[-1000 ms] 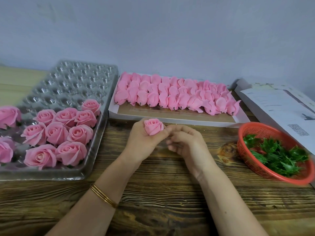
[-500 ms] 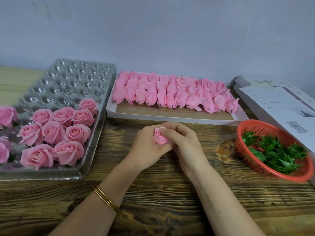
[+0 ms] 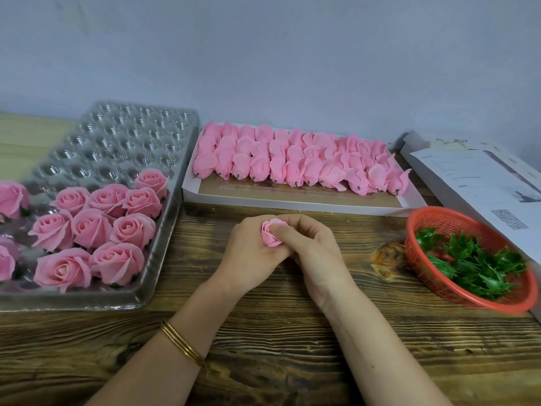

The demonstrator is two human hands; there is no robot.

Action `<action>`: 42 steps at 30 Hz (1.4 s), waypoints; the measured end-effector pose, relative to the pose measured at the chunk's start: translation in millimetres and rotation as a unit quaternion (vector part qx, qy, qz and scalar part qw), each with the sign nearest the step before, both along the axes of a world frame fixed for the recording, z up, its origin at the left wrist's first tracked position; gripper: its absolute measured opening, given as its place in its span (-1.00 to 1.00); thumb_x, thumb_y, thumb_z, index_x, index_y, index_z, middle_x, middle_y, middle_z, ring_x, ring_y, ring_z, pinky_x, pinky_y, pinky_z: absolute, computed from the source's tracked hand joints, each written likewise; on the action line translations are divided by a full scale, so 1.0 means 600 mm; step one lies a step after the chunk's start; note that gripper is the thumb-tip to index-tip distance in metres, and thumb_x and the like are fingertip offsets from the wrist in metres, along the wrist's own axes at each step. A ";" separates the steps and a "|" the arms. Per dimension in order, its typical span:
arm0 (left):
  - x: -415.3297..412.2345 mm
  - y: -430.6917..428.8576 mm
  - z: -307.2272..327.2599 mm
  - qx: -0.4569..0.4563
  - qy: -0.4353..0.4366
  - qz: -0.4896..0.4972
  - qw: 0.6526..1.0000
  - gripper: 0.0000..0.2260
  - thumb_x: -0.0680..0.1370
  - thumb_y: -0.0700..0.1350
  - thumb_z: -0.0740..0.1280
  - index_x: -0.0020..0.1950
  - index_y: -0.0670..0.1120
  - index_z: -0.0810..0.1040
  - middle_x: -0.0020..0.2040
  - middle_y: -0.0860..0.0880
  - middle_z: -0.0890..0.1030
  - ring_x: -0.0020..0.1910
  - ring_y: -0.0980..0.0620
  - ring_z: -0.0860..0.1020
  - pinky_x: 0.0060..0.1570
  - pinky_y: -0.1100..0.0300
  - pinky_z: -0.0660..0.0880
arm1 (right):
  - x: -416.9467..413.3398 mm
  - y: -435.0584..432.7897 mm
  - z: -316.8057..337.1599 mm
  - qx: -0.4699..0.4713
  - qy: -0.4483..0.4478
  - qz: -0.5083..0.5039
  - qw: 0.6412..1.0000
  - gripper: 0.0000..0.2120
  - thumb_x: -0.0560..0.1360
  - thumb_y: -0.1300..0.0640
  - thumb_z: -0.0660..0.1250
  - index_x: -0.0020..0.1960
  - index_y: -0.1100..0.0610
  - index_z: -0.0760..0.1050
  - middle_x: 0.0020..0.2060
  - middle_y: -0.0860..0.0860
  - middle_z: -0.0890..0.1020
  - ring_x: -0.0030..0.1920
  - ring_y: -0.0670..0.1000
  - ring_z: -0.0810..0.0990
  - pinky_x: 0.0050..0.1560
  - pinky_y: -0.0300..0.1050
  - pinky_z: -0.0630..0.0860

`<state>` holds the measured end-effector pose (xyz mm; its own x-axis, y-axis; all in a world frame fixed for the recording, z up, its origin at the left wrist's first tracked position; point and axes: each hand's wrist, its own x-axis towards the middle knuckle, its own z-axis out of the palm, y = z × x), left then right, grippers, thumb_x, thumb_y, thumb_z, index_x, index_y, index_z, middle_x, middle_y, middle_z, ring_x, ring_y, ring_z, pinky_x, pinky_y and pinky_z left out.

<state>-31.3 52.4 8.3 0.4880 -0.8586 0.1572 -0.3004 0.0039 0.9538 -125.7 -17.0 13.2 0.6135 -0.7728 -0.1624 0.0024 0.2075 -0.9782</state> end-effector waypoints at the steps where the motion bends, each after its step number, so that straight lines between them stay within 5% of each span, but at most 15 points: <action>1: 0.000 0.000 0.000 0.005 -0.002 0.004 1.000 -0.79 0.38 -0.11 0.40 -0.23 0.24 0.64 -0.26 0.15 0.69 -0.23 0.15 0.64 -0.20 0.13 0.58 | 0.000 0.000 -0.002 0.000 0.000 0.000 1.000 -0.65 0.29 0.08 0.51 0.01 0.25 0.64 -0.08 0.21 0.71 0.04 0.19 0.68 0.13 0.04 0.61; 5: 0.006 -0.002 -0.006 0.016 0.008 0.027 0.999 -0.79 0.47 -0.20 0.45 -0.28 0.09 0.63 -0.32 0.09 0.66 -0.28 0.11 0.60 -0.25 0.09 0.51 | 0.000 0.000 -0.004 -0.004 -0.013 0.006 1.000 -0.72 0.43 0.07 0.48 0.03 0.24 0.65 -0.05 0.19 0.71 0.09 0.19 0.67 0.15 0.04 0.59; 9: 0.004 -0.003 -0.003 0.011 0.029 0.058 0.998 -0.87 0.47 -0.15 0.50 -0.23 0.04 0.62 -0.26 0.04 0.65 -0.22 0.07 0.61 -0.17 0.11 0.55 | 0.001 -0.002 -0.005 0.020 -0.027 -0.003 0.999 -0.72 0.50 -0.01 0.25 -0.06 0.08 0.70 -0.07 0.07 0.73 -0.04 -0.01 0.69 -0.05 -0.05 0.54; 13: 0.006 -0.004 0.003 0.009 0.081 0.124 0.989 -0.90 0.43 -0.14 0.53 -0.18 -0.10 0.63 -0.23 0.02 0.62 -0.27 0.21 0.59 -0.30 0.35 0.49 | -0.001 -0.009 -0.009 0.028 -0.045 -0.027 0.998 -0.74 0.33 0.23 0.26 -0.06 0.18 0.66 -0.09 0.14 0.71 -0.06 0.06 0.66 -0.04 -0.05 0.60; 15: 0.009 -0.004 0.007 -0.002 0.135 0.126 0.983 -0.87 0.45 -0.16 0.51 -0.18 -0.19 0.62 -0.31 0.03 0.61 -0.32 0.19 0.58 -0.32 0.32 0.50 | -0.002 -0.004 -0.008 -0.020 -0.021 0.001 1.000 -0.65 0.19 0.35 0.27 -0.05 0.20 0.63 -0.16 0.12 0.71 -0.07 0.06 0.66 0.01 -0.04 0.63; 18: 0.004 -0.002 0.015 -0.024 0.220 0.110 0.969 -0.91 0.48 -0.25 0.47 -0.20 -0.22 0.62 -0.32 -0.06 0.64 -0.30 0.09 0.62 -0.29 0.26 0.57 | 0.000 0.008 -0.010 -0.119 -0.003 0.046 0.992 -0.65 0.28 0.53 0.36 -0.08 0.15 0.58 -0.29 -0.09 0.65 -0.18 -0.12 0.61 -0.08 -0.24 0.57; 29: -0.003 -0.006 0.015 -0.056 0.299 0.090 0.948 -0.83 0.50 -0.31 0.43 -0.28 -0.15 0.57 -0.40 -0.01 0.57 -0.39 0.13 0.56 -0.36 0.31 0.52 | 0.016 0.031 -0.024 -0.222 0.043 -0.031 0.974 -0.78 0.28 0.25 0.55 -0.24 0.08 0.52 -0.39 -0.12 0.56 -0.33 -0.16 0.51 -0.24 -0.23 0.46; 36: 0.010 -0.004 0.014 -0.054 0.298 0.038 0.952 -0.84 0.48 -0.32 0.44 -0.27 -0.13 0.62 -0.35 -0.06 0.60 -0.34 0.08 0.59 -0.29 0.26 0.55 | 0.013 0.022 -0.021 -0.177 0.016 -0.016 0.984 -0.81 0.34 0.36 0.50 -0.20 0.10 0.60 -0.36 -0.08 0.62 -0.29 -0.13 0.55 -0.19 -0.25 0.50; 42: 0.020 0.001 0.016 -0.033 0.319 -0.006 0.947 -0.91 0.42 -0.22 0.49 -0.29 -0.09 0.67 -0.28 -0.13 0.58 -0.22 -0.10 0.54 -0.11 0.00 0.43 | 0.008 0.021 -0.013 -0.086 -0.021 0.045 0.995 -0.85 0.41 0.36 0.45 -0.18 0.13 0.67 -0.36 -0.01 0.65 -0.27 -0.09 0.59 -0.14 -0.21 0.53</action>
<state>-19.1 53.0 18.0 0.4921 -0.8634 -0.1117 0.3370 0.0705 0.9389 -121.2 -4.3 5.6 0.6852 -0.7283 -0.0055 0.0321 0.0378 -0.9988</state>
